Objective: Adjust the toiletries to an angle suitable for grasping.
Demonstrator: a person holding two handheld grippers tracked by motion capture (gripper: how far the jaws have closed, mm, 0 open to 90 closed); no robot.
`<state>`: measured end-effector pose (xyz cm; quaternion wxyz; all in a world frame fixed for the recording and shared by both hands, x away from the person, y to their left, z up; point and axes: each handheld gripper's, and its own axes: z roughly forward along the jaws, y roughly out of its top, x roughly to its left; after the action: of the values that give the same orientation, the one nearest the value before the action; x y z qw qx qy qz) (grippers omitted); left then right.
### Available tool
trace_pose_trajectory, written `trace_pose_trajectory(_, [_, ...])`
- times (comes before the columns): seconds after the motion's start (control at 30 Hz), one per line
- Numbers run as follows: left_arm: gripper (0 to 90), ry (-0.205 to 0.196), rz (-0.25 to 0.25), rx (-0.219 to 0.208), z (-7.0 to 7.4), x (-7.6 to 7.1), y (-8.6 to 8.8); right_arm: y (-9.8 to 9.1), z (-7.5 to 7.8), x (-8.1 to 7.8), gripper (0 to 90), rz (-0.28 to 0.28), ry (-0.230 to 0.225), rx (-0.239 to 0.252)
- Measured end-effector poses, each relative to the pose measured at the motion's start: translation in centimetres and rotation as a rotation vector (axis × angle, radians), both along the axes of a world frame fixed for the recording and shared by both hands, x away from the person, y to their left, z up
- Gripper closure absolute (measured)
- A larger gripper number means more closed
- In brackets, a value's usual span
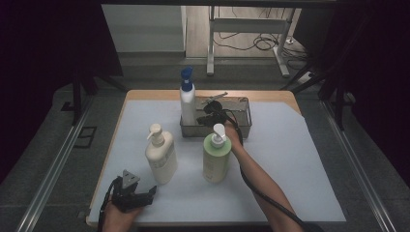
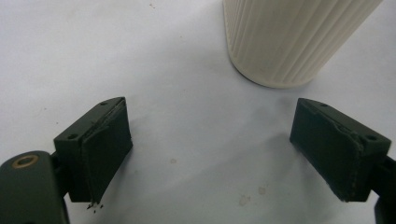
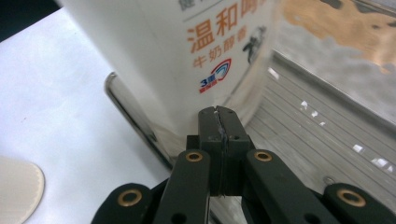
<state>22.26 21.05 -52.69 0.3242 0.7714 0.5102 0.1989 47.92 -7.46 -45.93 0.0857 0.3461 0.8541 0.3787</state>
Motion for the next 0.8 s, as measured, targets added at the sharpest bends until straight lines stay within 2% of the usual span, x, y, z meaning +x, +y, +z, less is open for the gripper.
trace_pose_trajectory(0.1, [12.0, 0.001, 0.0, 0.0, 0.0, 0.0, 0.0, 0.02, 0.03, 0.01, 89.4, -0.001, 0.002, -0.002])
trace_pose_trajectory(0.23, [12.0, 0.001, 0.0, 0.0, 0.01, 0.01, 0.0, -0.17, -0.01, 0.05, 89.5, 0.002, 0.01, 0.023])
trace_pose_trajectory(0.8, [12.0, 0.001, 0.0, 0.001, 0.01, 0.01, -0.01, -0.12, 0.05, -0.36, 88.8, 0.011, 0.013, 0.024])
